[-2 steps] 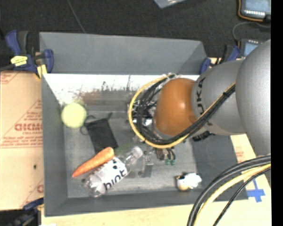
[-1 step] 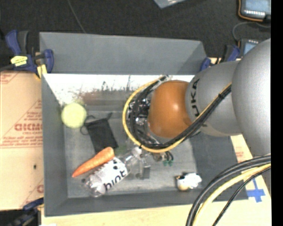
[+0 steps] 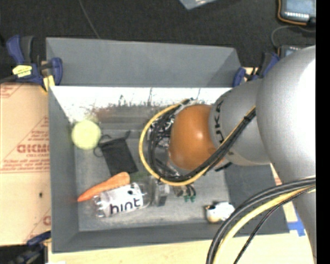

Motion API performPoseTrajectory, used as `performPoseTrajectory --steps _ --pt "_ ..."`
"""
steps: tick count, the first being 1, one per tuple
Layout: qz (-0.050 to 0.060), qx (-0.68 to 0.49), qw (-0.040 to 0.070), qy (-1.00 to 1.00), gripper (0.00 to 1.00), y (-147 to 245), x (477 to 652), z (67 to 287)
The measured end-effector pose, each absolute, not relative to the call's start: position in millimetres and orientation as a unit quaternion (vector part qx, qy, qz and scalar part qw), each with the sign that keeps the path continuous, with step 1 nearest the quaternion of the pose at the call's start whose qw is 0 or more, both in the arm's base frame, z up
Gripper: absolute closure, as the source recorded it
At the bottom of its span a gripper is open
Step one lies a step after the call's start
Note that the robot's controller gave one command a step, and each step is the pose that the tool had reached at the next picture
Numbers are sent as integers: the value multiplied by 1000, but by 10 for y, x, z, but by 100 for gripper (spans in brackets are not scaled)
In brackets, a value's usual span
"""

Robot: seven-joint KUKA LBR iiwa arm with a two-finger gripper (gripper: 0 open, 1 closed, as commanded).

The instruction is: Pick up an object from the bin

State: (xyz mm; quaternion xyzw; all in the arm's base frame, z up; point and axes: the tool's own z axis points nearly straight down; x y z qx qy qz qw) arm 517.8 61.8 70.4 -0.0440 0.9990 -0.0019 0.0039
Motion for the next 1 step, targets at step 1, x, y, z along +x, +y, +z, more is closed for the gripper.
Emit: performPoseTrajectory --steps 1 --pt "-2 -44 4 999 100 619 5178 704"
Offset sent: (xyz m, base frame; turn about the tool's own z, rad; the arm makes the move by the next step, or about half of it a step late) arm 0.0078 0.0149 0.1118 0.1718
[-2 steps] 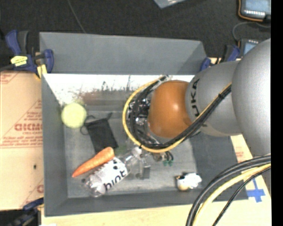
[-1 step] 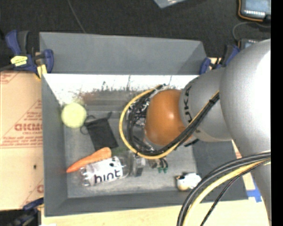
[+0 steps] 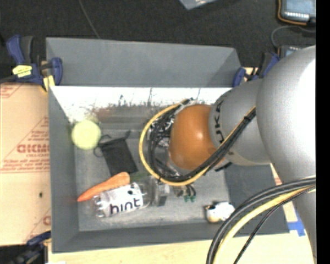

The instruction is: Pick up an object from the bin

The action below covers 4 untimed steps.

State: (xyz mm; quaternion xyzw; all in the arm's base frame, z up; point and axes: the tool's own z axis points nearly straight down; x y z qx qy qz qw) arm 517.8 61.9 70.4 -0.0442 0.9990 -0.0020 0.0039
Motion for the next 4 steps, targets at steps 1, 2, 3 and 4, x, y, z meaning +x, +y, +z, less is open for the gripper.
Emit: performPoseTrajectory --steps 1,2,3,4 --pt "-2 -17 2 1000 100 658 5183 1019" --pt "-1 36 4 999 100 503 5317 1477" --pt "-2 -105 3 994 100 402 5395 2786" --pt "-2 -105 3 994 100 402 5395 2786"
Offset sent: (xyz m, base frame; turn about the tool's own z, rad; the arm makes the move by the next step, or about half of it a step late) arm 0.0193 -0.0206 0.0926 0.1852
